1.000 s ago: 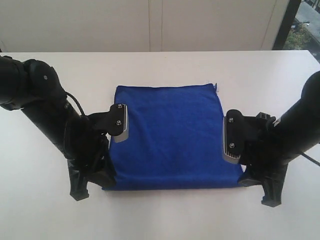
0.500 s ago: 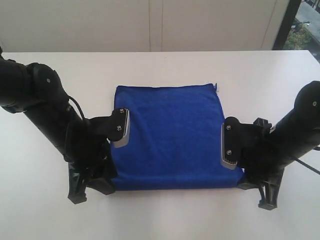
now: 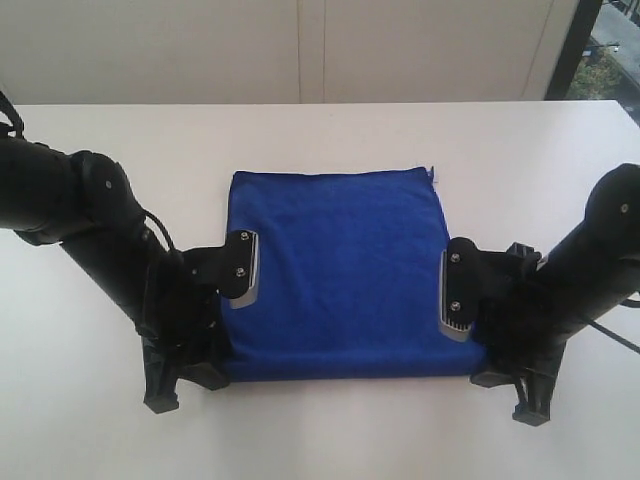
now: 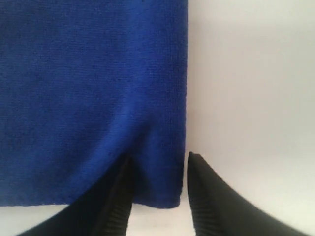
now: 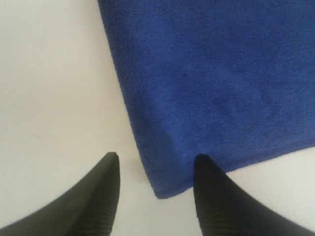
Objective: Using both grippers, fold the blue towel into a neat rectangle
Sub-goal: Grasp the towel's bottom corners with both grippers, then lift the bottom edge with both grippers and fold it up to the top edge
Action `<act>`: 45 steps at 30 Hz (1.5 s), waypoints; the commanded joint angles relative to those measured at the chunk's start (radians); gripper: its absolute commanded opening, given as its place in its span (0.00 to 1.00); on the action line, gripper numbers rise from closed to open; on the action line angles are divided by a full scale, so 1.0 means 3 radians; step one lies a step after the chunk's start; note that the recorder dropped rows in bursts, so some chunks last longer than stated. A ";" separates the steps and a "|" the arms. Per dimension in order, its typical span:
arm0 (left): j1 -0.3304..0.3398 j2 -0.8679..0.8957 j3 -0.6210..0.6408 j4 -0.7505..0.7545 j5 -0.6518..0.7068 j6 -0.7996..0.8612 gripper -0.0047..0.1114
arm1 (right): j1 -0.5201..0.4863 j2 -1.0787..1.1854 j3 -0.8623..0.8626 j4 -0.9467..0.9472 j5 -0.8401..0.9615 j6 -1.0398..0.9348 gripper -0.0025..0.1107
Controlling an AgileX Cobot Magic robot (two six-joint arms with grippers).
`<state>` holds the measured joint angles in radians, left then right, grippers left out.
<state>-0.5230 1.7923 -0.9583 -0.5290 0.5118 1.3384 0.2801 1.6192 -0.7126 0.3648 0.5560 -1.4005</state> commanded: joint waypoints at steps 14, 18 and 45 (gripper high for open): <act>-0.0006 -0.0004 0.0105 -0.0029 0.0038 0.0020 0.04 | 0.0010 0.0188 0.0015 0.0115 0.0047 -0.0032 0.07; -0.0006 -0.0052 0.0099 -0.0029 0.0104 0.0014 0.04 | 0.0010 0.0144 0.0015 0.0128 0.0109 -0.0032 0.04; 0.0007 -0.0754 -0.0141 0.0676 -0.0312 -0.1515 0.04 | 0.0010 -0.0730 0.0015 0.0215 -0.0642 0.0057 0.04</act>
<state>-0.5230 1.5736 -0.9895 -0.3215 0.4415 0.9003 0.2801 1.4057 -0.7119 0.4291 0.4129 -1.3886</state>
